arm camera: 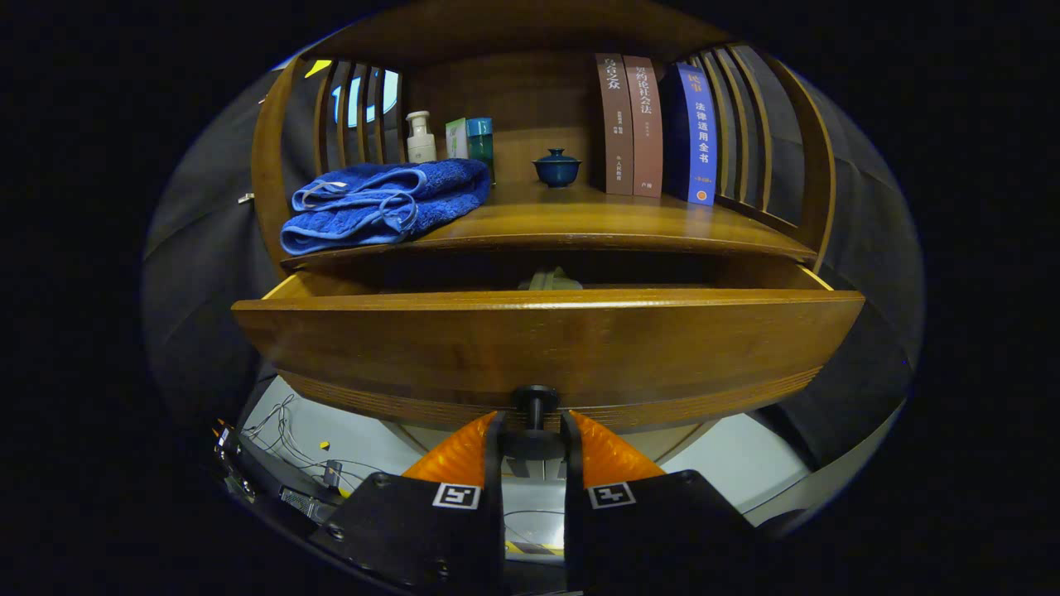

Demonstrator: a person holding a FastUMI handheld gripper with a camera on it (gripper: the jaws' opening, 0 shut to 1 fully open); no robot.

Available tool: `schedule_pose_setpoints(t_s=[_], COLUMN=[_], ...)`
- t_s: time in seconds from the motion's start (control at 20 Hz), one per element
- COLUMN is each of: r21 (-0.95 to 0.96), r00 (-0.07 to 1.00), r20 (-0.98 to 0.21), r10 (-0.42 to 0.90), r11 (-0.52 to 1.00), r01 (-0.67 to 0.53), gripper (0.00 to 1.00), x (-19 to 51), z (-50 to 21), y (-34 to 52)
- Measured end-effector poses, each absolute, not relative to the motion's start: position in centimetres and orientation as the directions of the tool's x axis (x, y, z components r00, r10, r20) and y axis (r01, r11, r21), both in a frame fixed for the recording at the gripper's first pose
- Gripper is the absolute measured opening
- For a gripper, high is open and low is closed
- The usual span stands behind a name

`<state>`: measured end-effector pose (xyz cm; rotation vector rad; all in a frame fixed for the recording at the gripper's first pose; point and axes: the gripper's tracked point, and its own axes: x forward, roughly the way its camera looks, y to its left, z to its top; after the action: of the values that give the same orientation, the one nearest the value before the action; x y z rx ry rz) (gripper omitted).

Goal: Pull open the drawer, take out the items inside it, and place them on the countertop above the cabinet.

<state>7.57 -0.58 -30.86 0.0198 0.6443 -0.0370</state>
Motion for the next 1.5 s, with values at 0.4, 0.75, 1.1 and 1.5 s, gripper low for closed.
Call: schedule_pose_setpoints(t_s=[0.4, 0.75, 1.1, 1.5], r21=[0.018, 0.037, 0.046, 0.026], r00=[0.78, 0.766, 0.761, 0.748], r20=[-0.626, -0.643, -0.648, -0.662], r10=[-0.02, -0.015, -0.012, -0.045], r11=[0.999, 0.998, 0.997, 0.996], r01=[0.04, 0.051, 0.054, 0.083], gripper=[0.33, 0.32, 0.32, 0.98], x=[2.0, -1.4, -2.6, -4.2], z=[-30.4, -30.2, -31.0, -30.6], y=[-0.2, 0.2, 0.1, -0.7])
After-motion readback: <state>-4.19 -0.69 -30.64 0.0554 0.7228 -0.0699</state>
